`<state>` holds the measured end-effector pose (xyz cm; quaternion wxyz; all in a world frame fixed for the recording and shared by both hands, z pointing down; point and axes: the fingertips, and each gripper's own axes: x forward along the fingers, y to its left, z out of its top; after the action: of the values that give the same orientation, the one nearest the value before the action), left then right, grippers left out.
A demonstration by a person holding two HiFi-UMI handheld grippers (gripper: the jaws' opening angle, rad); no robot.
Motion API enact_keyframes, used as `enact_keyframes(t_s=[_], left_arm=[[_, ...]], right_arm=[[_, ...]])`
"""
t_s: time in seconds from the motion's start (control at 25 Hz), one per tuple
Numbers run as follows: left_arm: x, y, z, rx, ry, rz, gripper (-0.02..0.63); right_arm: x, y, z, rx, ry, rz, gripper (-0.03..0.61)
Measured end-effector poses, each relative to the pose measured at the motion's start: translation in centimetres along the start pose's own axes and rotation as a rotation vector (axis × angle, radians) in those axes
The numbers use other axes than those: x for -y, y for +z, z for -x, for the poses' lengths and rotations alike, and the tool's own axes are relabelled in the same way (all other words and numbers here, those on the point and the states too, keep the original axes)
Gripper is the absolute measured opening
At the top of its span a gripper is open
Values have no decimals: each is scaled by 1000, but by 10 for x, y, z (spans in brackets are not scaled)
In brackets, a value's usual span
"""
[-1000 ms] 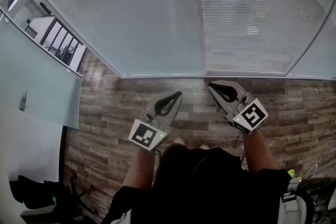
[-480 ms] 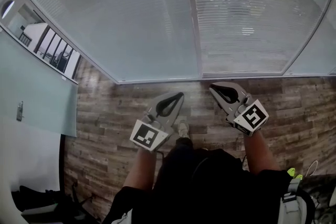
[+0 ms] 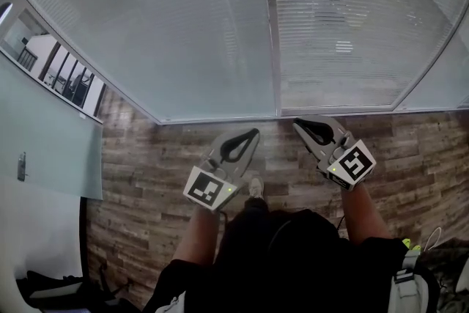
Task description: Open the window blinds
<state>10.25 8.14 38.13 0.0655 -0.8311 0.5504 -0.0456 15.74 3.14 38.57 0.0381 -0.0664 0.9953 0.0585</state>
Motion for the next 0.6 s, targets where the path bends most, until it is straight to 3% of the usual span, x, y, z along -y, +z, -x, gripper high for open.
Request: enact_keyframes(t_s=[0.6], left_arm=[[-105,-9,-41,22,-69,19,4]], right_arm=[[67,1,-86,-23,-76,33,5]])
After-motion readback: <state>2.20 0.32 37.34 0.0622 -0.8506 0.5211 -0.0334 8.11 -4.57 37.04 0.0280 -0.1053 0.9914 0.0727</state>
